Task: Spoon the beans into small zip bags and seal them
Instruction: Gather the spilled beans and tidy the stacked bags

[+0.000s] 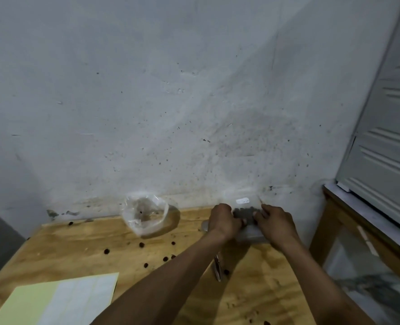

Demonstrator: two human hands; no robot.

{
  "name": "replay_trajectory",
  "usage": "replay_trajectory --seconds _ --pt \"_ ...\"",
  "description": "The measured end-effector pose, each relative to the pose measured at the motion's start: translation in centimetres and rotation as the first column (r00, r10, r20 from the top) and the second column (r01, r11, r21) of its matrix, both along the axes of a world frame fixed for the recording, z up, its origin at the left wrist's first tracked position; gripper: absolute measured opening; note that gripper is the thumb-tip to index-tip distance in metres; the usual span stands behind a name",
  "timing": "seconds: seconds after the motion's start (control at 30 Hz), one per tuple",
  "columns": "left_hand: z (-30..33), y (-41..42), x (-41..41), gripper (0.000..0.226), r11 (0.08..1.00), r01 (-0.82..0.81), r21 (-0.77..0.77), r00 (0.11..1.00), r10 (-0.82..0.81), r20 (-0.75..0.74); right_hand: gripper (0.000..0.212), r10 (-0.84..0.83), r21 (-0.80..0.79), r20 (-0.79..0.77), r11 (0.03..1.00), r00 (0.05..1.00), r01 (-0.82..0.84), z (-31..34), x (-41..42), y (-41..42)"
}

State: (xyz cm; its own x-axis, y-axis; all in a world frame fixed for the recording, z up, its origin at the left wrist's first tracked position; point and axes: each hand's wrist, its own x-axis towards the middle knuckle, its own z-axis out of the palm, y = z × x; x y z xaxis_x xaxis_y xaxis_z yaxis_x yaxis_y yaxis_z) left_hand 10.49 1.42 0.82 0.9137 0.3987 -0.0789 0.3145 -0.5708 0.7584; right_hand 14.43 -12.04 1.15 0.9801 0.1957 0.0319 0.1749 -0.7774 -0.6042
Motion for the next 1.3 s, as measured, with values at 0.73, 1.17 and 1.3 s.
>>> replay_trajectory --seconds 0.73,1.17,1.3 --pt "0.3 24.2 -18.2 0.037 0.812 -0.504 0.294 0.846 0.395 0.358 0.032 0.494 0.124 0.291 0.830 0.820 -0.544 4.0 -10.8 21.2" --pt "-6.4 31.7 -24.3 0.087 0.809 -0.234 0.538 0.882 0.410 -0.232 0.038 0.728 -0.079 0.029 0.685 0.685 -0.724 -1.8 -14.5 37.7" --pt "-6.8 31.9 -24.3 0.087 0.809 -0.240 0.537 0.881 0.414 -0.230 0.037 0.735 -0.088 0.053 0.677 0.676 -0.730 -2.6 -14.0 40.9"
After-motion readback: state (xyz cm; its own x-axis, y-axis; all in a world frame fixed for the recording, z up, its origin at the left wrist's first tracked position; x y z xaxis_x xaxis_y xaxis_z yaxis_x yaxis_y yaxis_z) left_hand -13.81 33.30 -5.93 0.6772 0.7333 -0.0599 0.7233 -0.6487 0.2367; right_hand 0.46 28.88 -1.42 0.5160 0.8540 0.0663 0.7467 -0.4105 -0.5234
